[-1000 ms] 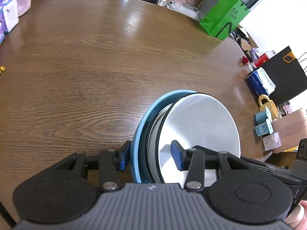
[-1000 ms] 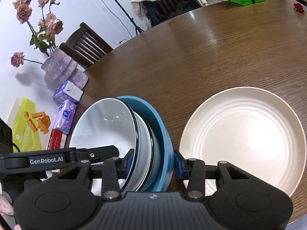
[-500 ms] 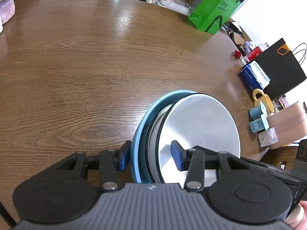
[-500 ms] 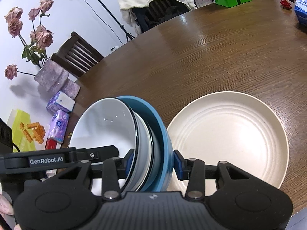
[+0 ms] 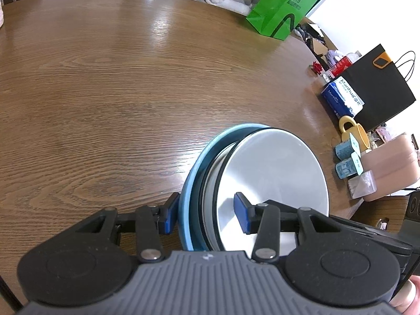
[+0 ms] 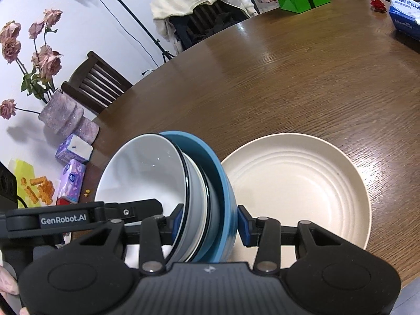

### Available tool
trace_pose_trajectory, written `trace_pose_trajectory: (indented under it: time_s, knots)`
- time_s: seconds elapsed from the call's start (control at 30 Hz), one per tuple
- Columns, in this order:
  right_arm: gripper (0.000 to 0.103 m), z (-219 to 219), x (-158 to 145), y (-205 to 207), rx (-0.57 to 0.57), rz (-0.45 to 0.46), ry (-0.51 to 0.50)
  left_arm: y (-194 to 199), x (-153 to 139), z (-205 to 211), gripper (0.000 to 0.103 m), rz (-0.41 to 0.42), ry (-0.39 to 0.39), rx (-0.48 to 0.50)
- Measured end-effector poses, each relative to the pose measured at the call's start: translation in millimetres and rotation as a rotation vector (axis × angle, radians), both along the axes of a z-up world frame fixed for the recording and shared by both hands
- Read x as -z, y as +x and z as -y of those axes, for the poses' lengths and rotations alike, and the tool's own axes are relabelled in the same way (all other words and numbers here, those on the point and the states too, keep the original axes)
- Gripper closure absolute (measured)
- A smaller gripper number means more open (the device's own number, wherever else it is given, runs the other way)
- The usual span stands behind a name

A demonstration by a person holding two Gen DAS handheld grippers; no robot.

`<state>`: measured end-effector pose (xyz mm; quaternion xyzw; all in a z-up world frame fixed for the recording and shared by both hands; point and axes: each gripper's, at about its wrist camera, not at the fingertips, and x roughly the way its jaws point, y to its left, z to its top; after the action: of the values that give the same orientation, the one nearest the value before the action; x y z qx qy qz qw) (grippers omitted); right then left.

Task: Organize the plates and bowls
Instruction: 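Lift the bowl stack with both grippers and carry it over the cream plates, then lower the bowl stack onto the cream plates with both grippers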

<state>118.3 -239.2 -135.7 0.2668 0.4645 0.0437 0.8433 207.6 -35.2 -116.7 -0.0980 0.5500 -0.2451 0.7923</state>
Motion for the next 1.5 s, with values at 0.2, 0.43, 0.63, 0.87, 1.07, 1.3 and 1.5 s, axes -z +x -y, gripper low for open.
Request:
trace_pose_trajectory:
  time_s: [0.2, 0.43, 0.63, 0.87, 1.07, 1.3, 1.5]
  knots:
    - [0.062, 12, 1, -2, 0.015, -0.004, -0.004, 2, 3, 13, 0.059, -0.004, -0.005, 0.017]
    - [0.062, 27, 4, -5, 0.033, -0.012, -0.014, 3, 6, 30, 0.059, -0.011, -0.013, 0.036]
    - [0.062, 37, 5, -7, 0.044, -0.019, -0.021, 3, 10, 42, 0.059, -0.018, -0.018, 0.048]
    - [0.062, 48, 9, -7, 0.051, -0.034, -0.027, 4, 16, 55, 0.059, -0.034, -0.021, 0.056]
    - [0.062, 56, 14, -7, 0.050, -0.047, -0.026, 3, 21, 63, 0.059, -0.046, -0.019, 0.055]
    - [0.062, 66, 20, -7, 0.038, -0.064, -0.024, 2, 29, 71, 0.059, -0.065, -0.017, 0.041]
    - [0.062, 73, 26, -9, 0.026, -0.076, -0.020, 2, 35, 75, 0.059, -0.074, -0.014, 0.028]
